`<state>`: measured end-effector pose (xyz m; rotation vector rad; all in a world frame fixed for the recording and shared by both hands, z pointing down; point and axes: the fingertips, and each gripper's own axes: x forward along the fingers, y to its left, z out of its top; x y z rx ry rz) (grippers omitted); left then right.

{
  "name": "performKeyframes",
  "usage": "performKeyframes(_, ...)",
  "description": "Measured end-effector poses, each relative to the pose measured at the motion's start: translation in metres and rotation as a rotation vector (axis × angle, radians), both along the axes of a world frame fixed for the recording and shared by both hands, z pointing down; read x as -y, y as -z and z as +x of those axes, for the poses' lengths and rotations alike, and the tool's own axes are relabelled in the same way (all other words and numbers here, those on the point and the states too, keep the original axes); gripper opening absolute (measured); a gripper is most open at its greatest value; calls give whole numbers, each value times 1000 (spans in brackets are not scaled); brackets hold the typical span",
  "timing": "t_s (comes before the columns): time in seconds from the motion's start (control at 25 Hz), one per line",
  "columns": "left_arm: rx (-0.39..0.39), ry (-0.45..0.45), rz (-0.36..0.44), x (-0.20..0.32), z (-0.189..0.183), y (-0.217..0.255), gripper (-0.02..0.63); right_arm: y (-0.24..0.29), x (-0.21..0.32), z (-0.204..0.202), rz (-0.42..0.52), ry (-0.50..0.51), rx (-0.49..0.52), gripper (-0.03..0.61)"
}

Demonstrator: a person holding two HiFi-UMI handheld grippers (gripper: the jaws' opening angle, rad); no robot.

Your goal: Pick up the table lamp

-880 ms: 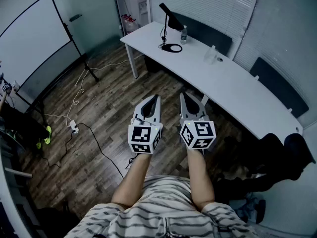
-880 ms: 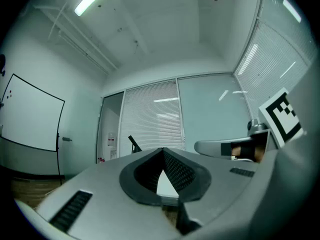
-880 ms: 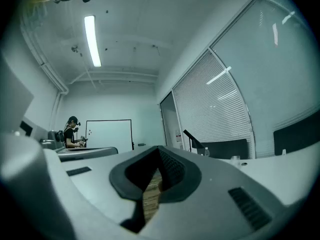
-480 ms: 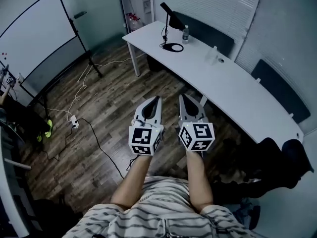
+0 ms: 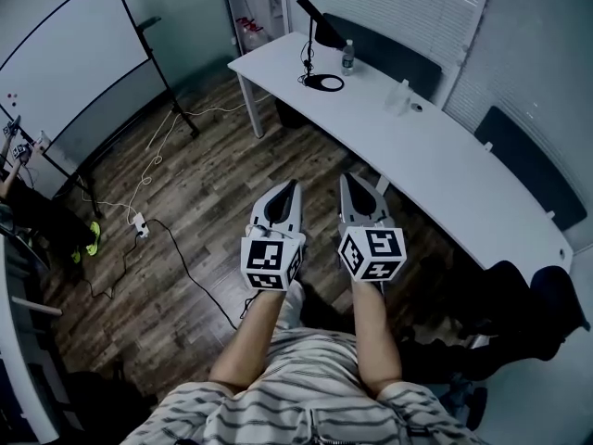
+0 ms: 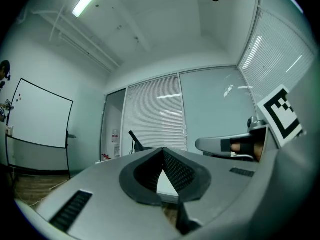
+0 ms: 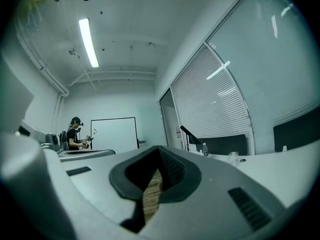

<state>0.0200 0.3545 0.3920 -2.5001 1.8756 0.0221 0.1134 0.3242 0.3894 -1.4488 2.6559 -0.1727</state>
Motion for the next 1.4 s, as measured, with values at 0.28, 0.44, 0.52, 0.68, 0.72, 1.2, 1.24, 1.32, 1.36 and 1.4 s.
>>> performKeyframes(0.28,-7,2,10,56,-11,-5,8,-7,51,-10,3,-11,-10,5)
performKeyframes(0.44,-13,1,9,101,-24,-10,8,-14,98,-26,4,-3,-35,5)
performKeyframes(0.52,-14,7,9,124,-35,-11,8,-16,121,-37,3,1,-36,5)
performKeyframes(0.68,-12,17,9,166,-56,-5,8,-10,163,-58,5,6,-32,5)
performKeyframes(0.72,-10,17,7,176,-61,-4,9,-9,174,-63,4,6,-30,5)
performKeyframes(1.2,-21,-27,6,314,-126,15,9,9,308,-122,3,-45,-33,5)
performKeyframes(1.24,-24,-36,3,323,-130,14,8,9,318,-127,-2,-49,-30,5)
performKeyframes(1.32,-20,-57,0,341,-134,14,8,10,334,-133,-10,-63,-26,5)
performKeyframes(1.36,-18,-68,-2,348,-136,14,9,10,341,-136,-11,-71,-31,5)
performKeyframes(1.4,-19,-76,-5,355,-138,13,8,9,348,-138,-12,-77,-40,5)
